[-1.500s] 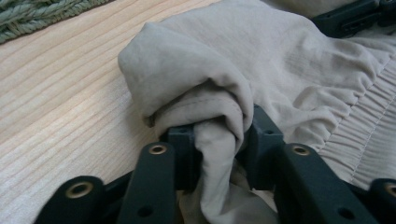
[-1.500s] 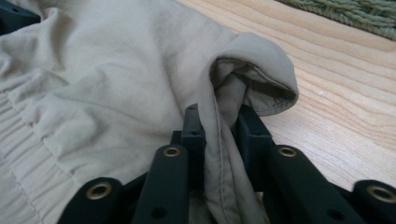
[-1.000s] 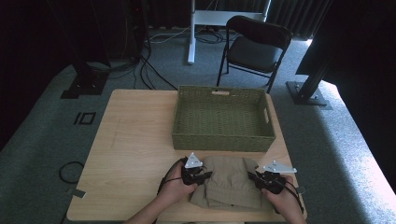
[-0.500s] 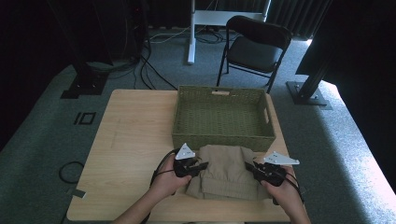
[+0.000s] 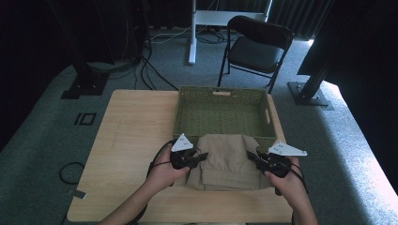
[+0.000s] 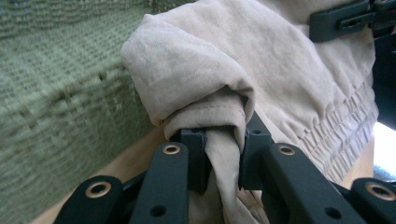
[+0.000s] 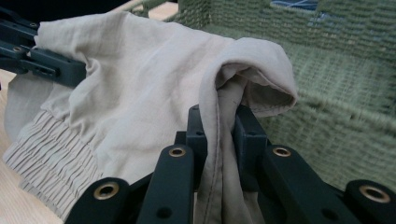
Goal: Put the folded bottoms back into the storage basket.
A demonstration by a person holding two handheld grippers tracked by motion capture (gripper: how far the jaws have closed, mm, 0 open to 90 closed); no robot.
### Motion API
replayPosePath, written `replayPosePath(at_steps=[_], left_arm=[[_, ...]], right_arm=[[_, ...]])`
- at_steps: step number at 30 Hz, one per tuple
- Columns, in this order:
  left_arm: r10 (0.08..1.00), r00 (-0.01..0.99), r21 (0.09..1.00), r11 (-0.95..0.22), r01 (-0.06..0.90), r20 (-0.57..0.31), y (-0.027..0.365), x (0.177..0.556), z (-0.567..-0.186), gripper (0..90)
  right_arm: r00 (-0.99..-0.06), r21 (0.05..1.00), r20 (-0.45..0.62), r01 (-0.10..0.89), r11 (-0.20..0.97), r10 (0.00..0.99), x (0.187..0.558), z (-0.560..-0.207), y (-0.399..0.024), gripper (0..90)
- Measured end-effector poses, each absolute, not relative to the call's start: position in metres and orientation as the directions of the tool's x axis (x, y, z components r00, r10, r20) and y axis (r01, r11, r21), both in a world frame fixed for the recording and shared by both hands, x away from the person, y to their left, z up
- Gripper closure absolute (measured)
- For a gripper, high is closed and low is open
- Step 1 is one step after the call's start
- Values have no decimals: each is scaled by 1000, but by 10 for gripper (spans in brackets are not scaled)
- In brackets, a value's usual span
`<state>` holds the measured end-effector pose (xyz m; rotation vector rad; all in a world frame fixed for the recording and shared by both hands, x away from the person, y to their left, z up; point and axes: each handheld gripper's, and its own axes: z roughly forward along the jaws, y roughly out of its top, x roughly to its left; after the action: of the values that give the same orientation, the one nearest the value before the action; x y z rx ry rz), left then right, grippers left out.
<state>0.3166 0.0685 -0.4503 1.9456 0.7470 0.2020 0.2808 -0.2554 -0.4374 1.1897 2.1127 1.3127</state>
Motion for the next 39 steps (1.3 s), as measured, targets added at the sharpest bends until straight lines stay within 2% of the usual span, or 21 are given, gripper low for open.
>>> replayPosePath(at_steps=[28,39], left_arm=[[561,813,900,-261,349,-153,69,358,-385,778],[567,810,916,-232,328,-146,68,384,-363,778]], right_arm=[[-549,901,103,405,156,830,321,-383,-262,794],[-531,909,136,402,108,836,348,-366,-265,795]])
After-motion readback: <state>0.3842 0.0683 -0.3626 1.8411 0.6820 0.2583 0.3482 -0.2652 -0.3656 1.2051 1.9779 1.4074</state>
